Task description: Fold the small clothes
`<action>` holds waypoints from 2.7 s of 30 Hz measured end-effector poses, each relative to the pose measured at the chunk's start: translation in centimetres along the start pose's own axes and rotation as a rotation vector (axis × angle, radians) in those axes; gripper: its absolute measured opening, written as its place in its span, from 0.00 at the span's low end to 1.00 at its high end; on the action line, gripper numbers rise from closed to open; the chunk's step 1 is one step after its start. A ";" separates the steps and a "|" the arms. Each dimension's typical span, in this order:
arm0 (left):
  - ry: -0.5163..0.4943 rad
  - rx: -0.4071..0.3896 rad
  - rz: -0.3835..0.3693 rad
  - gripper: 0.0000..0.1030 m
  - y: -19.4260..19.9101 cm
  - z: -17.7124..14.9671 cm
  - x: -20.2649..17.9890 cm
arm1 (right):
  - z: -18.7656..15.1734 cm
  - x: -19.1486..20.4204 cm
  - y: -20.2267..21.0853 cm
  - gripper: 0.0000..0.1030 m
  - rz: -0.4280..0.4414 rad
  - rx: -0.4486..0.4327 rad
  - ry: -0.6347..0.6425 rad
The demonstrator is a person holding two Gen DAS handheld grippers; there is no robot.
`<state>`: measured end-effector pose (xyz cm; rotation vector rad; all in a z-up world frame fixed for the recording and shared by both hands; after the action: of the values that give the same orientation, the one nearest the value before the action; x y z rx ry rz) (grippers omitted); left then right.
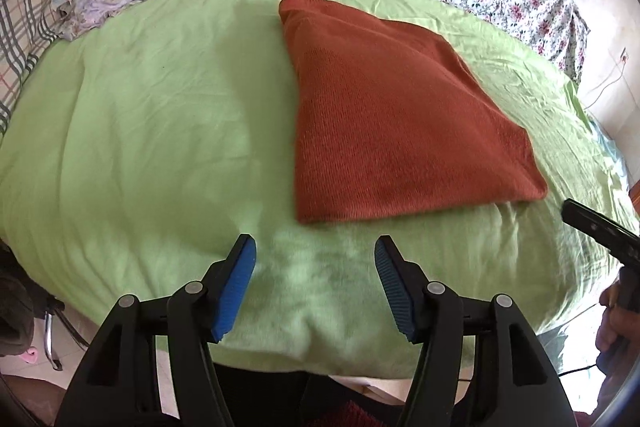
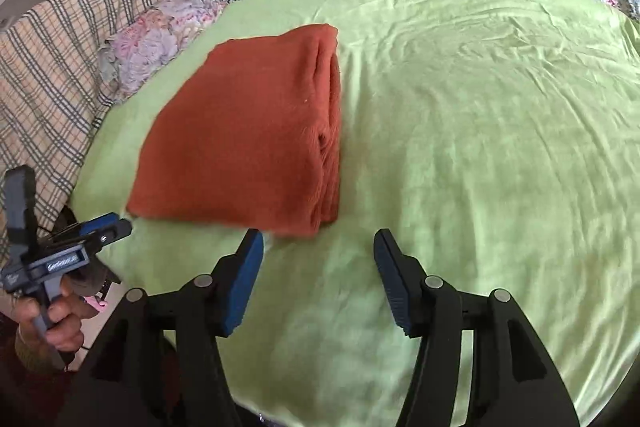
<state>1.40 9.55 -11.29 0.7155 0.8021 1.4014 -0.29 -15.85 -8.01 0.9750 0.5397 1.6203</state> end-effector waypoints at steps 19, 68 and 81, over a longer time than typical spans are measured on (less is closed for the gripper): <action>-0.111 -0.066 0.116 0.84 2.7 -1.4 -0.5 | -1.4 4.2 0.3 0.96 -0.007 0.034 0.122; -0.139 -0.052 0.201 0.96 -0.7 6.9 -2.9 | 6.1 5.9 -6.0 0.99 -0.051 0.145 0.181; -0.130 -0.024 0.214 0.96 -1.4 8.6 -2.5 | 8.0 6.0 -6.6 0.99 -0.049 0.168 0.186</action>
<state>9.33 7.24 -7.50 0.8846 0.6189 1.5360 9.79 -9.45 -6.80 0.9309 0.8317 1.6510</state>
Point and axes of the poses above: each gripper's, at about its wrist camera, not at the fingertips, and y roughly against the way its jaws point, x to its left, z to its top, the point moved 6 cm from there along -y, roughly the way its jaws point, and after that the axes turned 7 degrees about z, right-handed, at the moved point
